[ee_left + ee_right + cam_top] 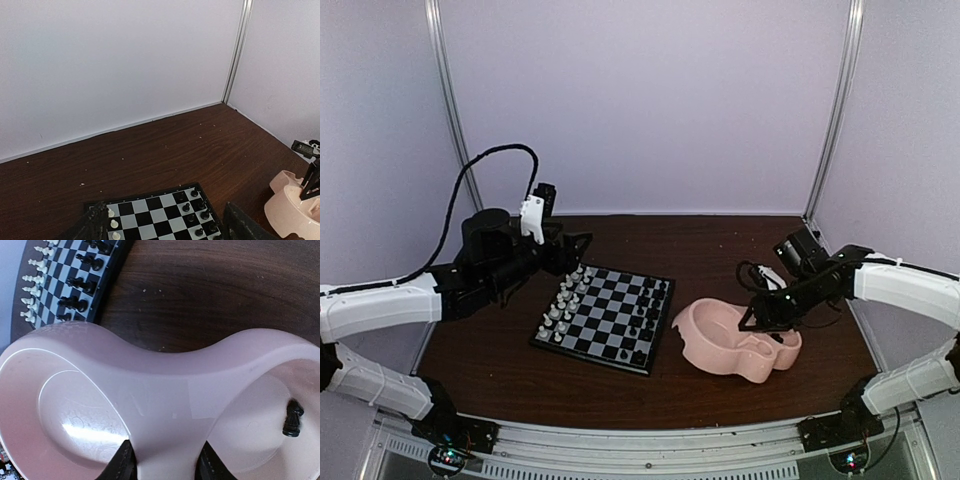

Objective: Set up the chess pieces on the board
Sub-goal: Place the storage box at the corner of the board.

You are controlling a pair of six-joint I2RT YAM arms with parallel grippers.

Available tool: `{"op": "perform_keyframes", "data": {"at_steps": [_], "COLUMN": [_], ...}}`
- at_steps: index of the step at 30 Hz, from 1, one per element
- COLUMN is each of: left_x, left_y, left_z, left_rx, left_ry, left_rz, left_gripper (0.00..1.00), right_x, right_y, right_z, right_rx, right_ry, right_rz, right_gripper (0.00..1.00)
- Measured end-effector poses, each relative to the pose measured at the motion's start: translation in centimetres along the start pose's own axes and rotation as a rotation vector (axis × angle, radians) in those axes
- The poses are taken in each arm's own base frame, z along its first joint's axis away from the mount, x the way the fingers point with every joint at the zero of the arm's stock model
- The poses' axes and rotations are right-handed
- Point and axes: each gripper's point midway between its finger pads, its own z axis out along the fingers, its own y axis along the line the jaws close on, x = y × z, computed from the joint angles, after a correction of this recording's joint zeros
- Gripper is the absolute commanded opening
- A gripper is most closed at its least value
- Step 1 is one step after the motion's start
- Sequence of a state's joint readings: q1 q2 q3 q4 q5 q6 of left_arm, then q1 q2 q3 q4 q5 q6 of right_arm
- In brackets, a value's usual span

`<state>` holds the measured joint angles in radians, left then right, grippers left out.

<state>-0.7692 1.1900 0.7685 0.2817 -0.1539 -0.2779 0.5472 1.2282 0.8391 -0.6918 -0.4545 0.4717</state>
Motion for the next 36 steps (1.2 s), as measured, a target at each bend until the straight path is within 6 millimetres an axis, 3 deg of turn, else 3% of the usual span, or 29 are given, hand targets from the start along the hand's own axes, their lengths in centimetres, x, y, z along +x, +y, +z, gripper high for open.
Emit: {"op": "perform_keyframes", "data": {"at_steps": [11,16,22,27,33,36], "left_x": [0.5,0.6,0.7,0.8,0.9,0.9], "left_y": [-0.1,-0.1,-0.1,-0.1,-0.1,-0.1], "left_z": [0.9,1.1,1.2,1.2,1.2,1.2], "left_rx": [-0.003,-0.003,-0.003,-0.004,-0.004,-0.005], "left_ry": [0.024,0.028,0.032,0.035,0.039,0.039], "left_rz": [0.004,0.004,0.005,0.005,0.006,0.010], "left_gripper": [0.79,0.79,0.79,0.79,0.79,0.79], "right_x": [2.2,2.8,3.0,2.7,0.8,-0.2], "right_y": [-1.6,-2.2,-2.1,-1.5,0.6,-0.3], "right_z": [3.6,5.3,5.8,4.8,0.9,-0.3], "right_rx": [0.240,0.353,0.380,0.361,0.278,0.290], "right_ry": [0.076,0.099,0.103,0.074,-0.072,-0.123], "right_rz": [-0.171,-0.240,-0.258,-0.263,-0.258,-0.211], "right_gripper": [0.27,0.36,0.57,0.58,0.50,0.49]}}
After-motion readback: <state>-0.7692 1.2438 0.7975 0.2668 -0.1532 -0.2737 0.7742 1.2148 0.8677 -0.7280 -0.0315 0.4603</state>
